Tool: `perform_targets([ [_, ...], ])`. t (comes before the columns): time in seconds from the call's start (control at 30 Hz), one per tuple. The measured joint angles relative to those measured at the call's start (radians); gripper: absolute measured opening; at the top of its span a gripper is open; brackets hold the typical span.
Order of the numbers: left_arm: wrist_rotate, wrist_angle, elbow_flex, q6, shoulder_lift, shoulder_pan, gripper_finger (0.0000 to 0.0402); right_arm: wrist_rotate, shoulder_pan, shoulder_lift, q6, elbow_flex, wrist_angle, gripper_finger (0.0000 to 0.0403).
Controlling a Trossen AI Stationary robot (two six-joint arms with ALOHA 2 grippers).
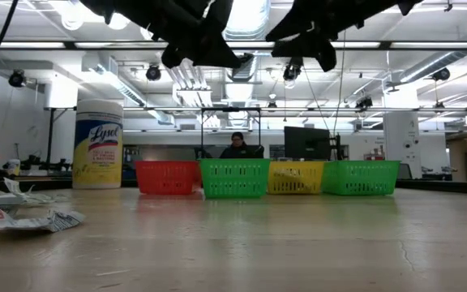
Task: Pick & Place First Aid Supplies
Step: Put the alcohol pad into the yellow basket
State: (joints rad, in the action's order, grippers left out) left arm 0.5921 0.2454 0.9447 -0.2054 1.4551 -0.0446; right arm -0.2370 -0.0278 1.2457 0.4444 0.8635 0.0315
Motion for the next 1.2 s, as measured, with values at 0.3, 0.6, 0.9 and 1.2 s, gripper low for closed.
perform_targets([
  [0.3, 0.001, 0.043, 0.000, 0.048, 0.000, 0.013, 0.0000, -0.025, -0.043, 0.002, 0.041, 0.000, 0.035, 0.0201],
  [0.6, 0.002, 0.046, 0.000, 0.049, 0.000, 0.026, 0.0000, 0.070, -0.088, 0.049, 0.146, 0.000, 0.067, 0.0203],
  [0.9, 0.003, 0.046, 0.000, 0.060, 0.000, 0.030, 0.0000, 0.160, -0.111, 0.134, 0.156, 0.015, 0.166, 0.0203],
  [1.2, 0.009, 0.044, 0.000, 0.065, 0.001, 0.030, 0.0000, 0.160, -0.120, 0.162, 0.124, 0.067, 0.151, 0.0202],
])
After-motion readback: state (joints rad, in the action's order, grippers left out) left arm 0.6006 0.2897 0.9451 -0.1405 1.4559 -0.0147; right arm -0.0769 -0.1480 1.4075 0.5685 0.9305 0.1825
